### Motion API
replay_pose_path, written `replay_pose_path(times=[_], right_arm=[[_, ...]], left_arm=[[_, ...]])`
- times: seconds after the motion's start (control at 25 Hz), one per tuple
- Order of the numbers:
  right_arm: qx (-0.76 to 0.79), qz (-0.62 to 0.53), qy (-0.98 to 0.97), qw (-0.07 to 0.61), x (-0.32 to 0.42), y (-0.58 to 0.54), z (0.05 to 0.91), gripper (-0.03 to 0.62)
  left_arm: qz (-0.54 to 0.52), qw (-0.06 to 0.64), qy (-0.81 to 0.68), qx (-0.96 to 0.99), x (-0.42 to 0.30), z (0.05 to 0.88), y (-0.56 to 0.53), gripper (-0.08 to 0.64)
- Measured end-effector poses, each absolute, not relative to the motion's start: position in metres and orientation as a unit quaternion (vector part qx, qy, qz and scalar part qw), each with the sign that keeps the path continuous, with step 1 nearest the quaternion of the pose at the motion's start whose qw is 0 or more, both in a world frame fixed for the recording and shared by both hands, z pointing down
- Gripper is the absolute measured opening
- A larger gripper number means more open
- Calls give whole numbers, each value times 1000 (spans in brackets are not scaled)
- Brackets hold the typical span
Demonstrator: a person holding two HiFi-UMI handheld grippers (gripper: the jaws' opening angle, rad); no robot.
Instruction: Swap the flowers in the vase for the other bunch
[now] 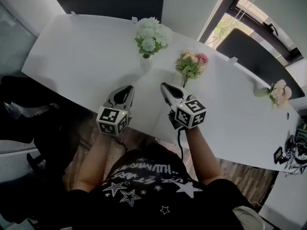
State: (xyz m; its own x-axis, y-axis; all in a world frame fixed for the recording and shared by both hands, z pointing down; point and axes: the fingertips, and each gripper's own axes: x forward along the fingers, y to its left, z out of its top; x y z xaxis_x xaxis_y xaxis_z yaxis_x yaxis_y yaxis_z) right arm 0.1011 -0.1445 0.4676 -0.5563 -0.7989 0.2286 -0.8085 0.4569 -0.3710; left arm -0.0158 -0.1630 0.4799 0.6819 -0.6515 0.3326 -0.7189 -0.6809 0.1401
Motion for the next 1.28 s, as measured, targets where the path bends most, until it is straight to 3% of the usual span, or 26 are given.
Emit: replay_pose_path(times=[0.72,1.28], right_arm=[[464,186,-866,24,60,-48,437,2],[478,181,-859,40,61,89,439,2]], left_arm=[[80,116,-412,900,-73,445,-49,8],[66,111,-421,898,-92,435,83,8]])
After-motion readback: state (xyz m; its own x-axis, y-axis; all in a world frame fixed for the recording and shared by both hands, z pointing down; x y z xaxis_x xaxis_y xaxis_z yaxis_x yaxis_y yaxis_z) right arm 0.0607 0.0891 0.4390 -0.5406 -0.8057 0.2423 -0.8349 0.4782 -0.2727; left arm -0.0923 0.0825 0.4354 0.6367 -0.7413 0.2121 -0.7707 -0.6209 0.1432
